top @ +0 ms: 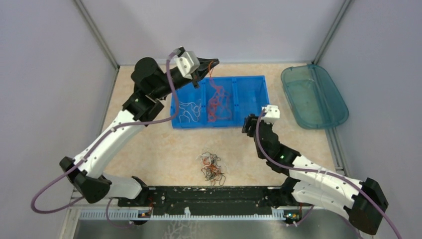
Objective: Untangle the cables
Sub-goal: Place the cable in the bin.
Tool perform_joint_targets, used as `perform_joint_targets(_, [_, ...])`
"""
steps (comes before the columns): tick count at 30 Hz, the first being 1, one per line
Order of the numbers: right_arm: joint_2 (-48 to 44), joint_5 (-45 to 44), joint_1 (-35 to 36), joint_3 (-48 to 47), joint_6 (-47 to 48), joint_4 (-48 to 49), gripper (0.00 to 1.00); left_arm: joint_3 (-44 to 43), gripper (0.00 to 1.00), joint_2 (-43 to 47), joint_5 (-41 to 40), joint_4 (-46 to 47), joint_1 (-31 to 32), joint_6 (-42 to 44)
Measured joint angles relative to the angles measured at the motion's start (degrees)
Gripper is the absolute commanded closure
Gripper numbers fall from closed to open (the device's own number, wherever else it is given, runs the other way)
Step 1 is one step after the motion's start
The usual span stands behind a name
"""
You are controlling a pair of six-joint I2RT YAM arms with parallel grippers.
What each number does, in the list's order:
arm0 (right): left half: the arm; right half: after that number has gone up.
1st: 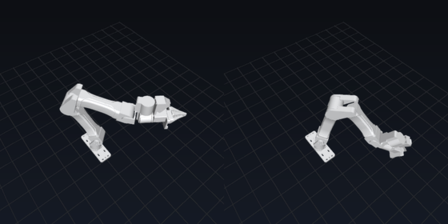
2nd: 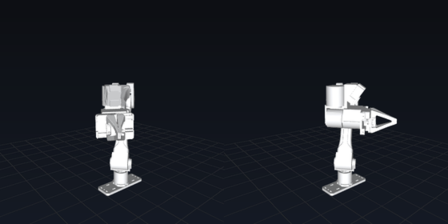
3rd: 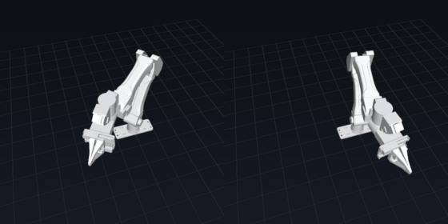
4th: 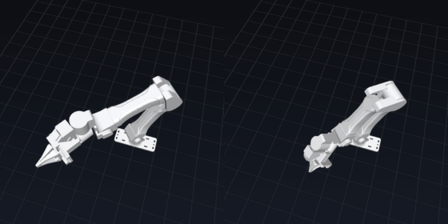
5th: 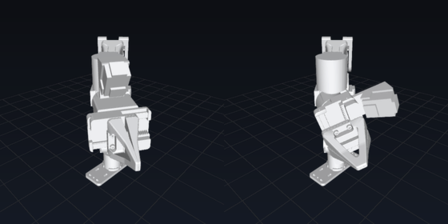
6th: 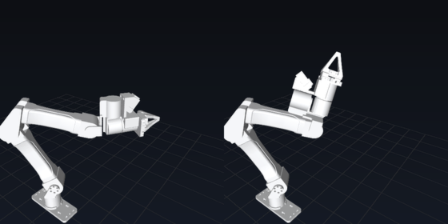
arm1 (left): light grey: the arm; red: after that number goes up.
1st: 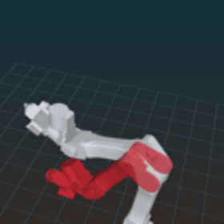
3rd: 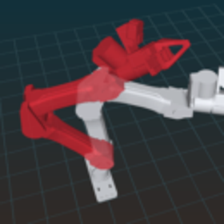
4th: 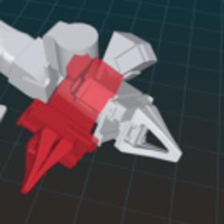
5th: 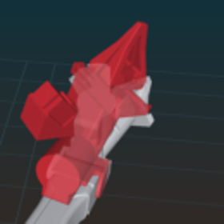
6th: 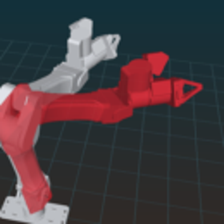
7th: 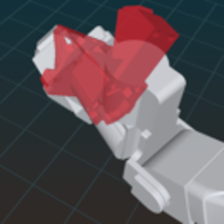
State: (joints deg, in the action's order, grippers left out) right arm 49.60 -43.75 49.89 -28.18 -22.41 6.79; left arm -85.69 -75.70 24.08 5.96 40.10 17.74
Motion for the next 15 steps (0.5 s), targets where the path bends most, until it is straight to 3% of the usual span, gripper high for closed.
perform_joint_targets(6, [-5.92, -2.99, -2.19, 1.2, -1.2, -0.15, 0.44, 1.07, 1.0, -6.14, -3.85, 5.25, -0.26, 3.85])
perform_joint_targets(15, [-7.26, -2.45, -2.58, 1.2, -0.17, 0.92, 0.44, 1.81, 1.0, -16.35, -6.6, 13.49, -2.23, 9.03])
